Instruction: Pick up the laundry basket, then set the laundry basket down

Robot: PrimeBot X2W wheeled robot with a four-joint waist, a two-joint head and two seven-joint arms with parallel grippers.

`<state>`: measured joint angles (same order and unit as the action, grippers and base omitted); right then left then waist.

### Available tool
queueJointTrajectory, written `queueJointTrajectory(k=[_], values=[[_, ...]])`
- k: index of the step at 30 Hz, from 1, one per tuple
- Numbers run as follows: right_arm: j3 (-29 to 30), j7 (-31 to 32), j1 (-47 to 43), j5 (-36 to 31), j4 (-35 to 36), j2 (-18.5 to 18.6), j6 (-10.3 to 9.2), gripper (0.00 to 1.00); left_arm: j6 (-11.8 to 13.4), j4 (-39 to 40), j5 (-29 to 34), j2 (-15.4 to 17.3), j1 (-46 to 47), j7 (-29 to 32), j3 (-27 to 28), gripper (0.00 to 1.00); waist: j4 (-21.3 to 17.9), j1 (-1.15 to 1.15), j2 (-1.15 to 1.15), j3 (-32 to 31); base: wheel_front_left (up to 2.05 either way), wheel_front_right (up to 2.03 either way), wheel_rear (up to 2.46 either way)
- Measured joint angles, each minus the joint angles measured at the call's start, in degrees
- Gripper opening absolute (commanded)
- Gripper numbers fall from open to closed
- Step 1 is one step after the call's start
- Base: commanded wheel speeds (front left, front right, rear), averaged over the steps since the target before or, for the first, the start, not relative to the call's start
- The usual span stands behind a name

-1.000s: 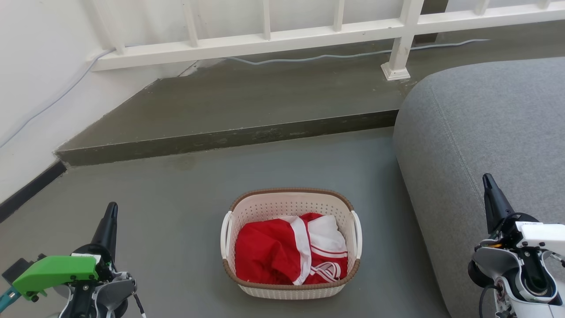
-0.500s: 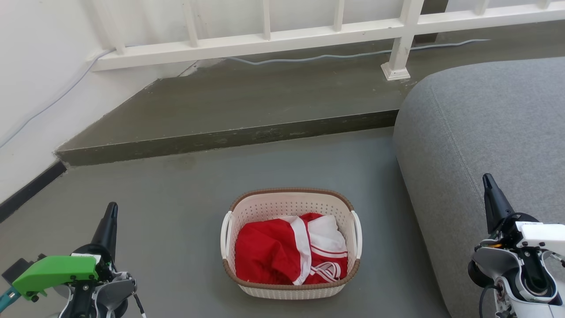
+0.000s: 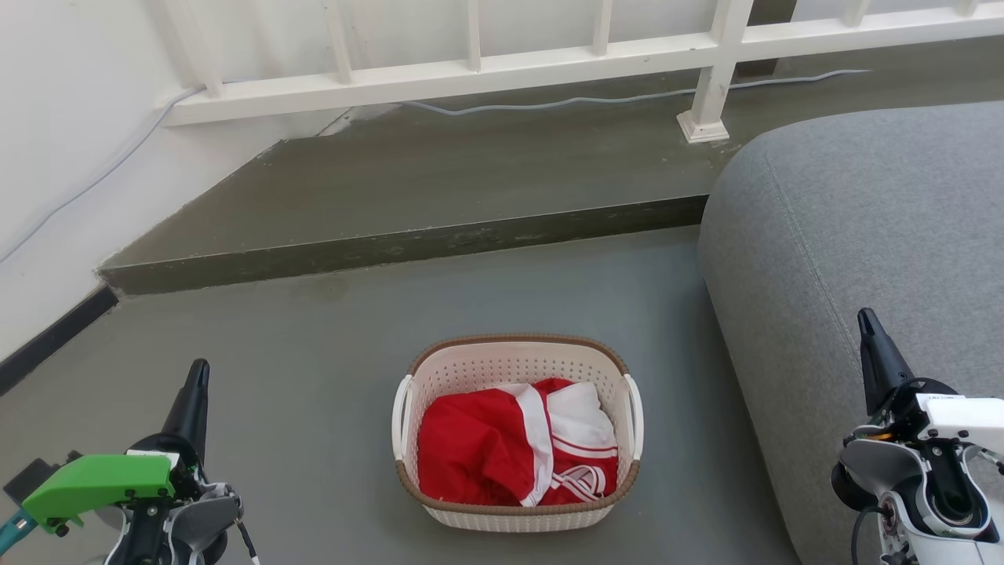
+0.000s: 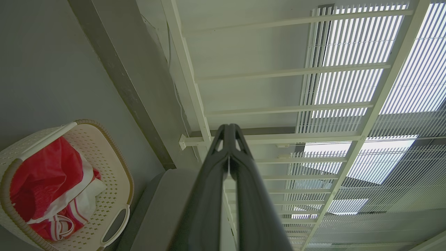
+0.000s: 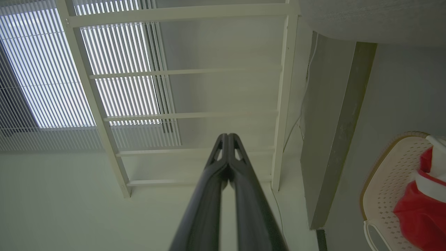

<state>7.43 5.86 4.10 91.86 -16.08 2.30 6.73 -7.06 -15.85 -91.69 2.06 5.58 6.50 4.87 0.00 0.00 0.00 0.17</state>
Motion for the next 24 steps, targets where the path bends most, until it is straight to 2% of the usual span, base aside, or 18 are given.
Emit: queueJointTrajectory(k=[24], values=[[0.0, 0.0, 0.0, 0.0, 0.0, 0.0, 0.0, 0.0, 0.0, 0.0, 0.0, 0.0, 0.0, 0.0, 0.0, 0.0, 0.0, 0.0, 0.0, 0.0, 0.0, 0.0, 0.0]])
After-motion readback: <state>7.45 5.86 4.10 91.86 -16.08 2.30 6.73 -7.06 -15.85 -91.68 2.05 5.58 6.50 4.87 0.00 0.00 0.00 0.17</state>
